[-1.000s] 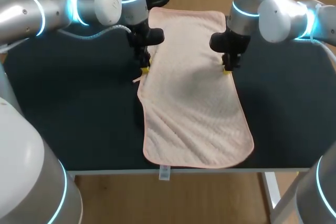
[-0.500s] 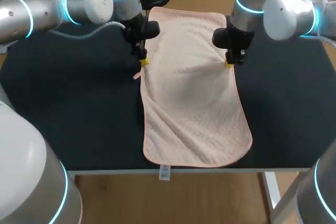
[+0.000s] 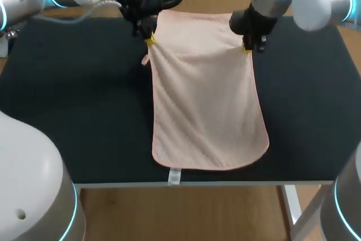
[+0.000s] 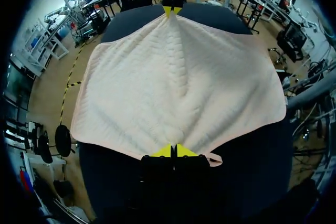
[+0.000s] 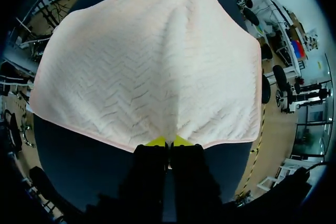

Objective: Fold the towel

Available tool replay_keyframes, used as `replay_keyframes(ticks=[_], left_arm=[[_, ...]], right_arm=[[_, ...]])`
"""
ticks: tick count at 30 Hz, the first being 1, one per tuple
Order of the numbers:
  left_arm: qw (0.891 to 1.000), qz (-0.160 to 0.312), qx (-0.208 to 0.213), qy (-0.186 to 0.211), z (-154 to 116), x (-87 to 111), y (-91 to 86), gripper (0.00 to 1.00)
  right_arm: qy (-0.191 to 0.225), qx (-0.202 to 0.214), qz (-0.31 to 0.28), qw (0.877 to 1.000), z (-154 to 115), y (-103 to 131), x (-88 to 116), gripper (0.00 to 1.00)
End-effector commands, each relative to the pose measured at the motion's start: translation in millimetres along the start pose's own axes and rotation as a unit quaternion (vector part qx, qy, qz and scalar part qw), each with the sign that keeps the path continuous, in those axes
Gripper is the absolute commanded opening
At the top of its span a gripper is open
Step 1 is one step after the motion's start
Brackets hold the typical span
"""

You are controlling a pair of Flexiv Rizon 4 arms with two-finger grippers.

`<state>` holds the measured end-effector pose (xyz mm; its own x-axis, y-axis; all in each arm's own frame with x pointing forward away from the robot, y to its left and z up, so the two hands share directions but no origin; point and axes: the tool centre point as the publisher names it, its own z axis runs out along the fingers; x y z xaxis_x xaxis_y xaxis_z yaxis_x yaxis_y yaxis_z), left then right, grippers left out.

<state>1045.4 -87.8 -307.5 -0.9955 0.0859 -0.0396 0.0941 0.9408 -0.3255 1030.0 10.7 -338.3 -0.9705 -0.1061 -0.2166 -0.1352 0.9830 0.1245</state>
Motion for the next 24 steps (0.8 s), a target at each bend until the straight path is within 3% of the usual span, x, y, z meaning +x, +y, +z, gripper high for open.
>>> replay_keyframes(ticks=[1, 13, 19, 24], left_arm=[[0.999, 0.0, 0.005, -0.04, -66.4, 4.3, -1.0, 0.0], [0.993, 0.049, -0.029, -0.106, -154.9, -17.9, -16.9, 0.0], [0.983, 0.095, -0.072, -0.137, -191.4, -25.8, -30.1, 0.0], [0.976, 0.089, -0.078, -0.181, -229.6, -47.5, -29.8, 0.0]], right_arm=[[-0.024, 0.003, 0.0, 1.0, -52.3, 1.1, -2.3, 0.0], [-0.115, 0.011, -0.05, 0.992, -146.3, 18.1, -57.4, 0.0], [-0.161, 0.027, -0.111, 0.98, -198.2, 37.4, -84.6, 0.0], [-0.204, 0.041, -0.128, 0.97, -231.5, 47.8, -114.3, 0.0]])
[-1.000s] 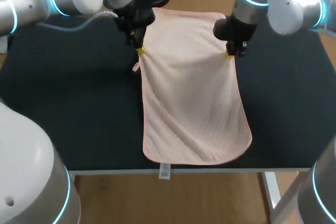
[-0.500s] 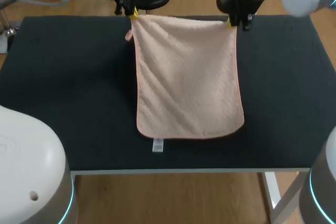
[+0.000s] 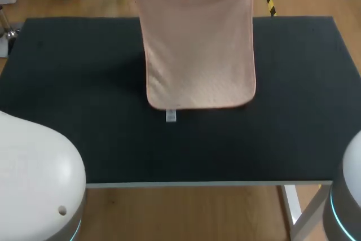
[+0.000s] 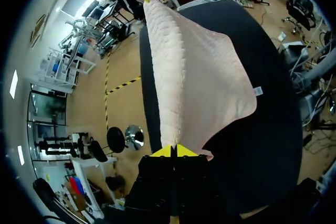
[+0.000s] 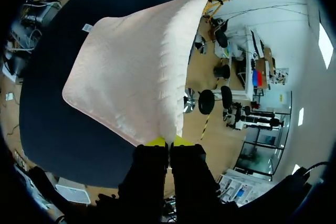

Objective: Fold the towel

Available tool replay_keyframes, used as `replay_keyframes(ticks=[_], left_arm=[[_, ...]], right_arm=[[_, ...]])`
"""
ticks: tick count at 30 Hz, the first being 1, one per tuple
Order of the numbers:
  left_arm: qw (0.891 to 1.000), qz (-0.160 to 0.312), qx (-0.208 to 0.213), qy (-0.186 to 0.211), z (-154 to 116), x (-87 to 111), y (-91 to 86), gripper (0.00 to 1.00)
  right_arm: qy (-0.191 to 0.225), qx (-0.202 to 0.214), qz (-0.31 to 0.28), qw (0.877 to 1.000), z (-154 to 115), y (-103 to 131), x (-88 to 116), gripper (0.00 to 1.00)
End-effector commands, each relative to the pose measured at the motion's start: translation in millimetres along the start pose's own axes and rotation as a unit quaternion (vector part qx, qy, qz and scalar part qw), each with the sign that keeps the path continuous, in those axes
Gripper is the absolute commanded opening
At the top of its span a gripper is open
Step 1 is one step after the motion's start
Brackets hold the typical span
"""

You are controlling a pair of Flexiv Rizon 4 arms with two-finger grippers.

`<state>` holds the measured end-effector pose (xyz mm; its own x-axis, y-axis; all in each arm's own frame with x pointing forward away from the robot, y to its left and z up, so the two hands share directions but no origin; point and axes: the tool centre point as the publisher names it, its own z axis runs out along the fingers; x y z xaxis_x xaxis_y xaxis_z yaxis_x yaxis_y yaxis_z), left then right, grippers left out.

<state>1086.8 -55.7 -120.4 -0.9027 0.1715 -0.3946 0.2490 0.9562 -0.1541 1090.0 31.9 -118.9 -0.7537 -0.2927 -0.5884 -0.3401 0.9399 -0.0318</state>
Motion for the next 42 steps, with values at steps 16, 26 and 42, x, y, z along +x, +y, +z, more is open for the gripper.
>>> replay_keyframes(ticks=[16, 26, 42], left_arm=[[0.996, -0.004, -0.04, -0.082, -89.4, -65.1, 28.1, 0.0], [0.999, -0.005, 0.009, 0.036, -33.5, 37.5, 8.9, 0.0], [0.992, -0.038, 0.037, 0.112, -35.1, 151.3, 2.7, 0.0]], right_arm=[[-0.079, 0.025, -0.049, 0.995, -41.9, 13.4, -82.1, 0.0], [-0.009, -0.004, -0.041, 0.999, -29.0, 23.6, 10.8, 0.0], [0.067, -0.035, -0.012, 0.997, -40.1, 63.8, 121.7, 0.0]])
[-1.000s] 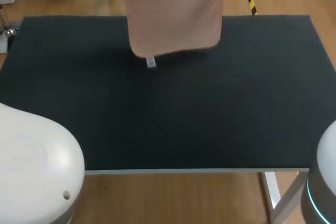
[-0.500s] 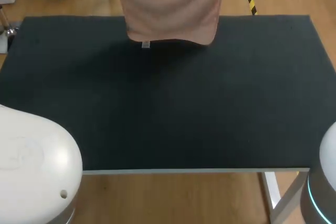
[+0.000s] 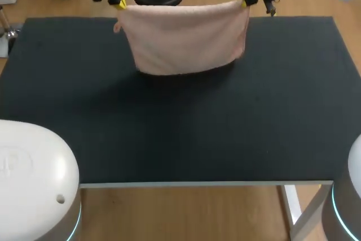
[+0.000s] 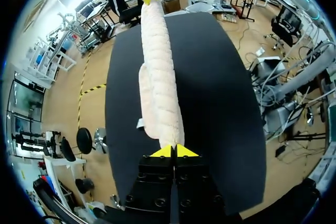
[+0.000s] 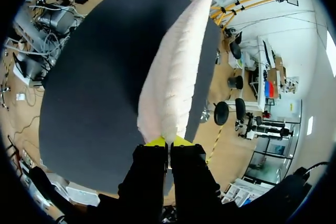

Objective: Fold the towel

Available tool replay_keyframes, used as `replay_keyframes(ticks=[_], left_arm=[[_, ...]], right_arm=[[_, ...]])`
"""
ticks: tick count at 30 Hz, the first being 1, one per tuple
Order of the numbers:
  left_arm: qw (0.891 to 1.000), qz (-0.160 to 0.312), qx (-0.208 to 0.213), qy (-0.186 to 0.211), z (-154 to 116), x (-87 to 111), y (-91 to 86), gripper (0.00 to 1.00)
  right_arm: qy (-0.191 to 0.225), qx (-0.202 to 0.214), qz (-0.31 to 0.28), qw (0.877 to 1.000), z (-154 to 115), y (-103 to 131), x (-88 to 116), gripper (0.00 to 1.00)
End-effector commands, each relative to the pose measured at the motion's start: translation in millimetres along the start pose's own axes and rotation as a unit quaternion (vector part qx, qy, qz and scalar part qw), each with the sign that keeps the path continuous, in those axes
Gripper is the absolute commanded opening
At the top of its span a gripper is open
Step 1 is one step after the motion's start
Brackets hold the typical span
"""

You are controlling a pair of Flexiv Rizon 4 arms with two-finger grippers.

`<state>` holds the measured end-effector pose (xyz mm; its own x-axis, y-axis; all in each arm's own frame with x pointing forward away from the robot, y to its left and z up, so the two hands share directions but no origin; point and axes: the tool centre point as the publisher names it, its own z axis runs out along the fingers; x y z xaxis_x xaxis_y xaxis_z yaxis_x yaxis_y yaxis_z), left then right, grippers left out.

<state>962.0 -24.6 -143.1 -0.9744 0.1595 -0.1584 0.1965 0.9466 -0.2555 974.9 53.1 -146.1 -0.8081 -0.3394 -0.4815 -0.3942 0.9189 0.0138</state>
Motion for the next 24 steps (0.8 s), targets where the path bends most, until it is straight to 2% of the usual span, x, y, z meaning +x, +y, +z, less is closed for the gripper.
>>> replay_keyframes(ticks=[1, 5, 7, 15, 20, 24], left_arm=[[1.0, -0.001, -0.009, 0.0, 4.6, 24.8, 2.9, 0.0], [0.999, -0.01, -0.022, 0.031, 27.5, 19.9, 5.6, 0.0], [0.999, -0.017, -0.011, 0.05, 42.3, 17.6, 6.5, 0.0], [0.989, -0.068, -0.008, 0.133, 115.7, 17.8, 16.7, 0.0], [0.98, -0.097, -0.02, 0.173, 152.6, 17.0, 28.0, 0.0], [0.975, -0.113, -0.028, 0.189, 171.1, 10.6, 35.6, 0.0]], right_arm=[[0.012, -0.001, 0.005, 1.0, 7.3, 4.9, 29.1, 0.0], [0.037, 0.011, 0.019, 0.999, 31.2, 1.7, 41.5, 0.0], [0.05, 0.017, 0.033, 0.998, 47.5, -1.8, 49.0, 0.0], [0.109, 0.024, 0.072, 0.991, 109.7, -12.0, 78.0, 0.0], [0.135, 0.022, 0.095, 0.986, 146.0, -21.5, 87.6, 0.0], [0.152, 0.031, 0.089, 0.984, 169.7, -26.1, 88.0, 0.0]])
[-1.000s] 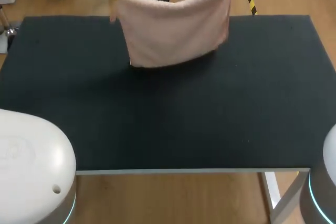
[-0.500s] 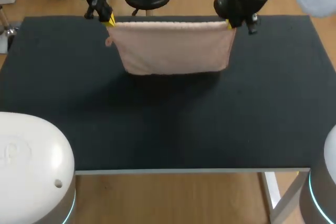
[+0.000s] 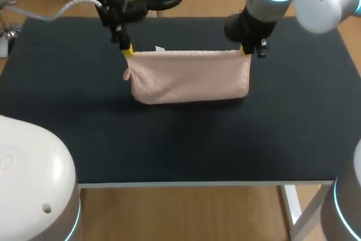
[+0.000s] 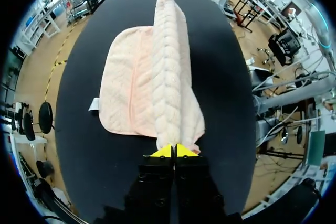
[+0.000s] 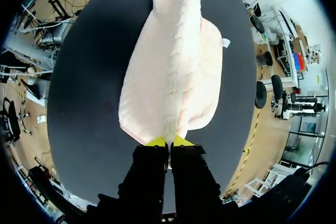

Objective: Fold the towel

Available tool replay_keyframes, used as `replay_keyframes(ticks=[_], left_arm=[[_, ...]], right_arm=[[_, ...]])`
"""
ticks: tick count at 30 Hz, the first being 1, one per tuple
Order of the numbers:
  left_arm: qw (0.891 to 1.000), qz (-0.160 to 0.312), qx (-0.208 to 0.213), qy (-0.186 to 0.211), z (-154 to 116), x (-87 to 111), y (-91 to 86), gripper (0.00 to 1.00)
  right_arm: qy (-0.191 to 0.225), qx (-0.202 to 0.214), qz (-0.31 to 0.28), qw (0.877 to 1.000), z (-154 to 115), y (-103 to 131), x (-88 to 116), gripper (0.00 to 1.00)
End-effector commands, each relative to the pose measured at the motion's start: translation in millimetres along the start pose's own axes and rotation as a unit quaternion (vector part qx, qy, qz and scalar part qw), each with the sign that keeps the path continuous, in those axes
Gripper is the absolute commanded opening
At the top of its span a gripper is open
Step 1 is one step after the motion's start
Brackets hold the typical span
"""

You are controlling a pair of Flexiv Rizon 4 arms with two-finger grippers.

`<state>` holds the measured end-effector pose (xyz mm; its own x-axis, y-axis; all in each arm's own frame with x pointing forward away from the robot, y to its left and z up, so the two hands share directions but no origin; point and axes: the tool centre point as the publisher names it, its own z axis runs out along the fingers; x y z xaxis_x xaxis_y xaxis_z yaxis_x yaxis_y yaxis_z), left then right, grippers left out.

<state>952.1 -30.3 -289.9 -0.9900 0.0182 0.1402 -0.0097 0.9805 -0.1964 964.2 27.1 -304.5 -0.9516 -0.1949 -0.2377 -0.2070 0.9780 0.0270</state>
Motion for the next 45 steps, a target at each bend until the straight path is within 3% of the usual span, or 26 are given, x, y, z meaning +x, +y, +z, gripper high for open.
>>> replay_keyframes(ticks=[1, 10, 19, 20, 21, 22, 31, 36, 38, 45], left_arm=[[0.998, -0.011, -0.006, 0.069, 27.9, -32.7, -1.2, 0.0], [0.997, -0.019, -0.009, 0.077, 44.9, -71.9, 0.8, 0.0], [0.997, 0.005, -0.027, 0.077, 54.2, -95.0, -3.7, 0.0], [0.997, 0.011, -0.025, 0.075, 54.0, -95.6, -4.1, 0.0], [0.997, 0.013, -0.025, 0.079, 53.8, -95.7, -4.4, 0.55], [0.997, 0.014, -0.023, 0.079, 53.6, -96.0, -4.5, 1.0], [0.997, 0.035, 0.02, 0.066, 27.0, -87.9, 6.8, 1.0], [0.992, 0.084, 0.078, 0.056, 1.4, -75.7, 12.4, 1.0], [0.985, 0.104, 0.127, 0.058, -7.4, -68.9, 17.5, 1.0], [0.974, 0.105, 0.198, 0.044, -17.0, -52.9, 35.2, 1.0]], right_arm=[[0.025, 0.005, -0.006, 1.0, 43.3, -0.1, -18.6, 0.0], [0.045, 0.011, -0.012, 0.999, 80.7, -1.9, -43.9, 0.0], [0.044, 0.014, -0.007, 0.999, 84.7, -4.2, -55.4, 0.0], [0.044, 0.014, -0.007, 0.999, 84.4, -4.4, -55.9, 0.09], [0.045, 0.015, -0.006, 0.999, 84.2, -4.9, -56.6, 0.9], [0.046, 0.018, 0.0, 0.999, 83.5, -5.7, -57.4, 1.0], [0.004, 0.033, 0.005, 0.999, 55.7, -16.5, -65.6, 1.0], [-0.018, 0.038, 0.015, 0.999, 36.4, -27.4, -66.5, 1.0], [-0.024, 0.039, 0.017, 0.999, 28.4, -28.5, -65.8, 1.0], [-0.036, 0.05, 0.004, 0.998, 15.2, -23.5, -59.9, 1.0]])
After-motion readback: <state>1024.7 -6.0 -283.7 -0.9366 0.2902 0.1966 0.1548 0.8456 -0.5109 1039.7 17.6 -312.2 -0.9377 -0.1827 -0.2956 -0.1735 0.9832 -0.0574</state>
